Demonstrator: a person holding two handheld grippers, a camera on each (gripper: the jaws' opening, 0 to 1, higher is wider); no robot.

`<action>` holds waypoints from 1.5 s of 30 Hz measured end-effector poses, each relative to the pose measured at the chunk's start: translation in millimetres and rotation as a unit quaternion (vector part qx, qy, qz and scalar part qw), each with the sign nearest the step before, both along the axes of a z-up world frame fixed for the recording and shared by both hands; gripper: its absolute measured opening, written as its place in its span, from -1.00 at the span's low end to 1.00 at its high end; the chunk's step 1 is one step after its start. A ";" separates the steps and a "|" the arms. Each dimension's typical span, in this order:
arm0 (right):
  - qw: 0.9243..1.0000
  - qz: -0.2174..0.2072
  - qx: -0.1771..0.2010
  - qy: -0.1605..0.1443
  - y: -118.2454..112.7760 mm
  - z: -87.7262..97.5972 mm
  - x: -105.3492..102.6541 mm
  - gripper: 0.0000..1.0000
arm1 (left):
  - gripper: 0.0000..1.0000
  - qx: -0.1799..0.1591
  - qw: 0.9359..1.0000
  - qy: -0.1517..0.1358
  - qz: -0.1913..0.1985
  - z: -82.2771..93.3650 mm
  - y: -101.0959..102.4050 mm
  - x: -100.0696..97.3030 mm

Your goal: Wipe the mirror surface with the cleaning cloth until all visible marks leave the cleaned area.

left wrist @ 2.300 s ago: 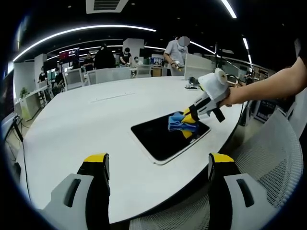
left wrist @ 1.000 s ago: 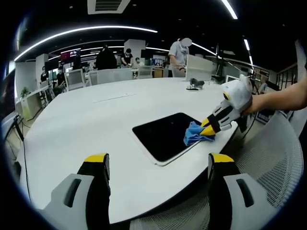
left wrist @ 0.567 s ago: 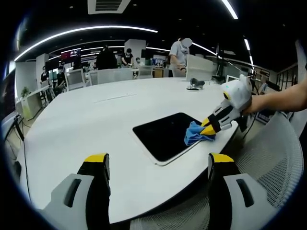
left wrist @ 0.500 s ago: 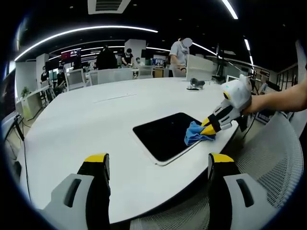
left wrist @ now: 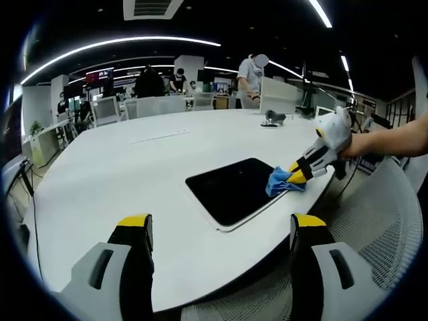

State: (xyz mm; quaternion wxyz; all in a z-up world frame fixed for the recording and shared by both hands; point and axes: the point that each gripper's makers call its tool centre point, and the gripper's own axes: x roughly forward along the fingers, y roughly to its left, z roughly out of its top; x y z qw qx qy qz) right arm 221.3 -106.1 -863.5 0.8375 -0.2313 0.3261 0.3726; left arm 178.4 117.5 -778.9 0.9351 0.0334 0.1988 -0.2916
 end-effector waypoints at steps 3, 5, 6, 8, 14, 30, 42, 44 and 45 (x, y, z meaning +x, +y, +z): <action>1.000 -0.003 -0.001 0.000 -2.4 -0.1 -0.5 -1.00 | 0.65 0.000 1.000 0.000 0.000 -0.2 0.0 0.0; 1.000 -0.004 0.000 0.000 -2.1 0.0 -0.6 -1.00 | 0.65 0.001 1.000 0.000 0.000 -0.2 0.0 0.0; 1.000 -0.004 -0.001 -0.001 -1.9 0.0 -0.7 -1.00 | 0.65 0.001 1.000 0.001 0.000 -0.3 -0.1 -0.1; 1.000 -0.003 -0.005 -0.002 -1.6 0.0 -0.6 -1.00 | 0.65 0.001 1.000 0.001 -0.001 -0.5 -0.3 -0.3; 1.000 -0.004 -0.007 0.000 -1.2 -0.3 0.0 -1.00 | 0.65 0.001 1.000 0.001 0.000 -0.3 -0.2 -0.1; 1.000 -0.006 -0.022 -0.007 1.4 -0.2 20.2 -1.00 | 0.65 0.001 1.000 0.001 0.000 -0.6 -0.2 -0.2; 0.999 -0.038 0.021 0.010 1.8 -0.8 45.2 -1.00 | 0.65 0.000 1.000 -0.002 0.003 0.4 0.6 0.4; 0.999 -0.039 0.016 0.007 3.1 -0.7 49.6 -1.00 | 0.65 0.000 1.000 -0.002 0.003 0.3 0.6 0.6; 0.999 -0.038 0.013 0.003 3.3 -0.6 52.2 -1.00 | 0.65 0.000 1.000 -0.002 0.003 0.2 0.6 0.6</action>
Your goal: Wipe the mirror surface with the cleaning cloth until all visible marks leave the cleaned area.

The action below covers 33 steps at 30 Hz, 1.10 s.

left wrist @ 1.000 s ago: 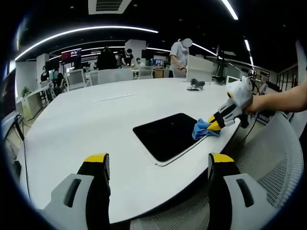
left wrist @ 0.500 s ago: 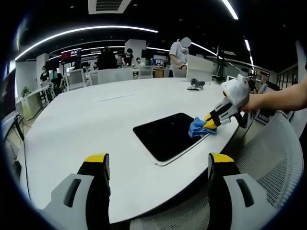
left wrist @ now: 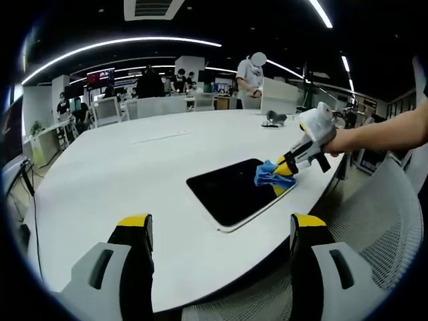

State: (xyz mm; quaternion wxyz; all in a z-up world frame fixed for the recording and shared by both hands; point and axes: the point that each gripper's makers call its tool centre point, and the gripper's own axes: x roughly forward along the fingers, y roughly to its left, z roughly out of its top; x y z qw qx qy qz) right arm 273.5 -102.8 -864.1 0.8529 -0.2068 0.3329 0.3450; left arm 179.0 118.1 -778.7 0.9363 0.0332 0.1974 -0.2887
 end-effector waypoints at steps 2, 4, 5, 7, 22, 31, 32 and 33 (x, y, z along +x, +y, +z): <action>1.000 -0.002 -0.004 -0.004 0.9 0.4 7.2 -1.00 | 0.65 0.001 1.000 0.001 0.000 -0.3 -0.1 -0.1; 1.000 -0.012 -0.001 -0.002 0.0 0.2 16.4 -1.00 | 0.65 0.001 1.000 0.001 -0.001 -0.5 -0.3 -0.5; 1.000 -0.014 0.000 -0.001 -0.3 0.1 19.9 -1.00 | 0.65 0.001 1.000 0.001 -0.001 -0.6 -0.3 -0.6; 1.000 -0.015 -0.003 -0.003 0.2 0.0 25.8 -1.00 | 0.65 0.001 1.000 0.001 -0.001 -0.5 -0.1 -0.5; 0.999 -0.031 -0.035 -0.017 1.8 1.1 61.3 -1.00 | 0.64 0.003 1.000 0.004 0.000 -1.5 1.1 0.0; 0.998 -0.040 -0.038 -0.020 -0.7 0.5 79.7 -1.00 | 0.64 0.004 1.000 0.006 0.001 -2.3 1.1 0.1; 0.998 -0.045 -0.038 -0.018 -1.3 0.5 82.4 -1.00 | 0.64 0.004 1.000 0.006 0.001 -2.3 1.2 0.1; 0.998 -0.053 -0.036 -0.015 -1.8 0.4 83.9 -1.00 | 0.64 0.003 1.000 0.006 0.002 -2.1 1.4 0.3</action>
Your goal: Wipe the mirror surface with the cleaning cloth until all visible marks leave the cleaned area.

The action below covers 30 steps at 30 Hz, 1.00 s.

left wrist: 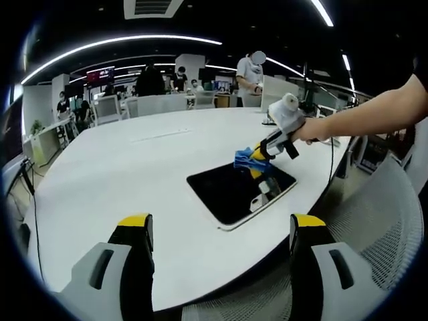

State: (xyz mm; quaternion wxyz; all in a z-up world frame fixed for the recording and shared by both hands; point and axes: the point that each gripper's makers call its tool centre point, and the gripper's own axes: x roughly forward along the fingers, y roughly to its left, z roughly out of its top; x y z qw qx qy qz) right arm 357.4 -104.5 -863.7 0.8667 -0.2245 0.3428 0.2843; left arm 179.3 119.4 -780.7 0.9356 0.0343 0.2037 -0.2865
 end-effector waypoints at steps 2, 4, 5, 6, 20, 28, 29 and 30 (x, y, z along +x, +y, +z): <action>1.000 -0.001 -0.001 0.000 0.3 0.0 2.9 -1.00 | 0.65 0.000 1.000 -0.001 0.001 0.2 0.3 0.3; 1.000 -0.001 -0.001 0.000 0.3 0.4 5.6 -1.00 | 0.64 0.000 1.000 0.000 0.001 -0.1 0.1 0.0; 1.000 -0.002 -0.001 0.000 0.3 0.4 6.8 -1.00 | 0.64 0.000 1.000 0.000 0.001 -0.2 0.1 0.0; 1.000 -0.002 -0.003 0.000 0.4 0.5 8.4 -1.00 | 0.64 0.000 1.000 0.000 0.000 -0.2 0.1 0.1; 1.000 -0.016 0.000 -0.008 -3.5 -1.9 23.1 -1.00 | 0.64 0.001 1.000 0.000 0.002 0.6 -1.0 -0.5; 0.999 0.001 -0.027 -0.017 -0.9 -0.7 21.3 -1.00 | 0.70 -0.004 1.000 0.003 0.006 0.6 -1.1 0.2; 0.999 0.002 -0.028 -0.016 -0.9 -0.4 20.5 -1.00 | 0.71 0.000 1.000 0.005 0.006 -1.0 -0.2 0.1; 0.999 0.002 -0.028 -0.016 -0.8 0.0 20.3 -1.00 | 0.70 0.003 1.000 0.006 0.005 -1.8 0.0 -0.2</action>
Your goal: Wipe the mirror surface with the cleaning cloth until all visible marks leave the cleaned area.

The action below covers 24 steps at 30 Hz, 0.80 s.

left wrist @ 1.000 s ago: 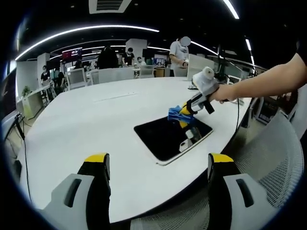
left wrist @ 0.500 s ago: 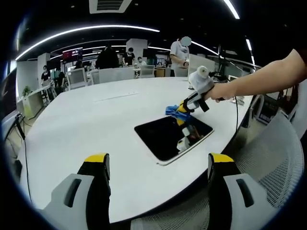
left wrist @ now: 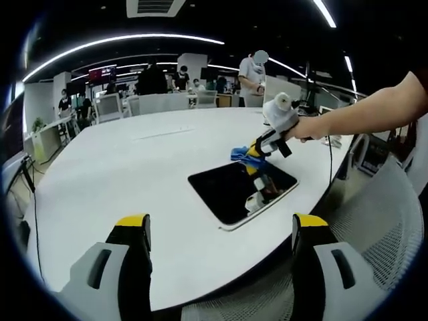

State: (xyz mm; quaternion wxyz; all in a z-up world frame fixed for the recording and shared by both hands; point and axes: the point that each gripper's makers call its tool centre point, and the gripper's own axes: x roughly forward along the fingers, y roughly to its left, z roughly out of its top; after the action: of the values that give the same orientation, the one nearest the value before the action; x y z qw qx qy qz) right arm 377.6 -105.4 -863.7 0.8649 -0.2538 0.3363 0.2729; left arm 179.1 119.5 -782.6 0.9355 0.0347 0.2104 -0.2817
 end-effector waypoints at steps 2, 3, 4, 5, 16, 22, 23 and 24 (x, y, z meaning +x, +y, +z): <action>1.000 0.000 0.007 0.002 1.3 2.9 -1.3 -1.00 | 0.70 -0.002 1.000 -0.002 0.002 0.9 0.3 0.8; 1.000 0.000 0.013 0.001 2.5 4.9 -1.8 -1.00 | 0.70 -0.003 1.000 -0.002 0.002 0.8 0.5 0.9; 1.000 0.001 0.014 -0.003 2.8 8.2 -2.2 -1.00 | 0.70 -0.002 1.000 -0.001 0.002 0.3 0.4 0.7; 1.000 0.001 0.014 -0.006 2.7 9.9 -2.4 -1.00 | 0.70 -0.001 1.000 -0.001 0.002 0.0 0.7 0.9; 0.997 -0.053 0.048 -0.018 -14.1 34.8 -2.2 -1.00 | 0.68 0.001 1.000 0.001 -0.003 -1.1 0.3 0.2; 0.995 -0.074 0.063 -0.009 -29.3 44.4 -9.1 -1.00 | 0.67 0.004 1.000 0.004 -0.004 -2.4 0.9 -0.1; 0.996 -0.072 0.059 -0.011 -31.9 45.5 -12.5 -1.00 | 0.67 0.003 1.000 0.005 -0.005 -2.5 0.7 -0.2; 0.995 -0.076 0.062 -0.009 -35.6 45.3 -14.3 -1.00 | 0.67 0.003 1.000 0.004 -0.006 -2.2 0.6 -0.2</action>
State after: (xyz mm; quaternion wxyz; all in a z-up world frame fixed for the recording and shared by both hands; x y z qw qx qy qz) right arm 363.3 -141.0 -818.4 0.9001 -0.1765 0.3292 0.2246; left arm 178.9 120.0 -784.8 0.9330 0.0372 0.2146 -0.2865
